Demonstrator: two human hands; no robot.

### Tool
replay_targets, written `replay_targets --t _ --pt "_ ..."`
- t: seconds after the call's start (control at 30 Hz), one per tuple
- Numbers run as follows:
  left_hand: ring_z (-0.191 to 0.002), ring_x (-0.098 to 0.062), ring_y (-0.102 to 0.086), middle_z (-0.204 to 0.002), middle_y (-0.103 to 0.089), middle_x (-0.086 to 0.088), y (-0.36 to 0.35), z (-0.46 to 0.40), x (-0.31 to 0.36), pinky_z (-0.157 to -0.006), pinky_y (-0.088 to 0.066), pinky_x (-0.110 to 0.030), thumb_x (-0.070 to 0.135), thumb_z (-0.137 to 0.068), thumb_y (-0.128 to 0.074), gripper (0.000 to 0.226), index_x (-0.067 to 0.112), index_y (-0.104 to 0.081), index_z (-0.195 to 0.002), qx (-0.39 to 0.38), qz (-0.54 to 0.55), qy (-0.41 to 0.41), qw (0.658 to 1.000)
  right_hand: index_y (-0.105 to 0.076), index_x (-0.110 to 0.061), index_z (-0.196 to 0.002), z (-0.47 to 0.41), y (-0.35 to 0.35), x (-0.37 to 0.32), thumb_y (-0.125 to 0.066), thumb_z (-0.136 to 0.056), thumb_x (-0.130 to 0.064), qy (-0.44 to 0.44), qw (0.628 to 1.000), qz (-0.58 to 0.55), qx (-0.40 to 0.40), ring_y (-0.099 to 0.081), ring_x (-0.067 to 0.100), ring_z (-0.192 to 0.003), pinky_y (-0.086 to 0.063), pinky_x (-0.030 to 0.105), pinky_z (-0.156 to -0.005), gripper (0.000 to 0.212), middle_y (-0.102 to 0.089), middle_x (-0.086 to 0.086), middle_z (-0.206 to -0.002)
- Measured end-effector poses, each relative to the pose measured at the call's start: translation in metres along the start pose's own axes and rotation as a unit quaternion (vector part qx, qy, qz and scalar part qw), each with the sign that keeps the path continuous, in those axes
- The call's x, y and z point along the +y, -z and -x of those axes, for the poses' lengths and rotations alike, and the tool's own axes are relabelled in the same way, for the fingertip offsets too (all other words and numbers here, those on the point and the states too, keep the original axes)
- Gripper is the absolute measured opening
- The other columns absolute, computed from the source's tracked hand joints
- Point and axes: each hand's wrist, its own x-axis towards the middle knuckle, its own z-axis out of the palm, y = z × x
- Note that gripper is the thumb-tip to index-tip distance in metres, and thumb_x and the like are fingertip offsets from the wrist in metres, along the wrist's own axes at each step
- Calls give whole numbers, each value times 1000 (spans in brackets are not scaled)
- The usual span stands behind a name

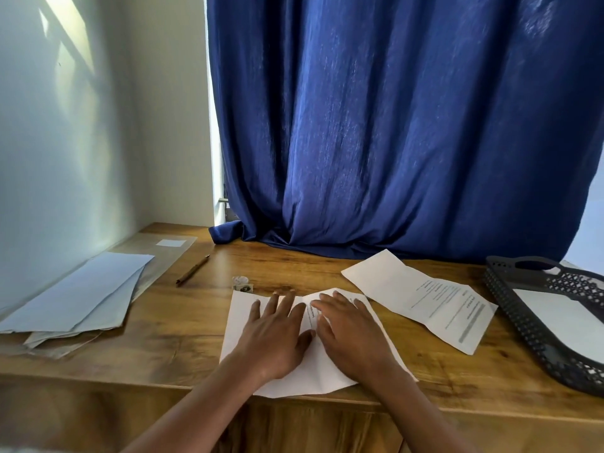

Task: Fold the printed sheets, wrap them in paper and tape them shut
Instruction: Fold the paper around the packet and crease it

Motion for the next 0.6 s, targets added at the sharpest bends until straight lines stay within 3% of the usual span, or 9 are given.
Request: replay_targets --t 0.13,0.2,0.27,0.4,0.6 --pt "-158 -21 12 -172 7 3 -16 -1 -4 -128 5 -48 54 -109 -15 64 28 1 -165 -32 18 -3 999 -18 -32 -160 -4 -26 2 -12 -105 -53 -21 996 -14 -85 0 9 -156 3 40 -125 60 -10 -10 -169" --pt "-158 -19 13 -172 8 5 -18 -1 -7 -128 6 -46 54 -108 -14 63 29 2 -164 -25 14 -5 1000 -12 -33 -161 -4 -30 5 11 -87 -68 -16 996 -15 -90 4 9 -155 6 39 -124 85 -4 -12 -169" --pt "-158 -17 14 -172 7 6 -19 -2 -10 -128 7 -45 54 -108 -13 63 30 2 -164 -24 13 -8 1000 -9 -35 -161 -3 -31 8 20 -69 -73 -14 995 -11 -95 6 8 -155 7 37 -123 104 -2 -12 -169" --pt "-157 -13 15 -171 9 11 -19 -1 -20 -128 7 -44 63 -104 -9 66 35 3 -163 -33 13 3 999 -4 -36 -161 -2 -26 26 17 -68 -77 -30 994 22 -99 5 12 -156 4 35 -123 104 2 -11 -169" --pt "-156 -14 15 -171 12 7 -12 6 -59 -128 6 -44 75 -82 12 92 31 7 -163 -50 20 82 995 3 -32 -161 3 -20 62 18 -68 -77 -93 989 65 -99 3 16 -156 -5 39 -127 104 4 -8 -169"
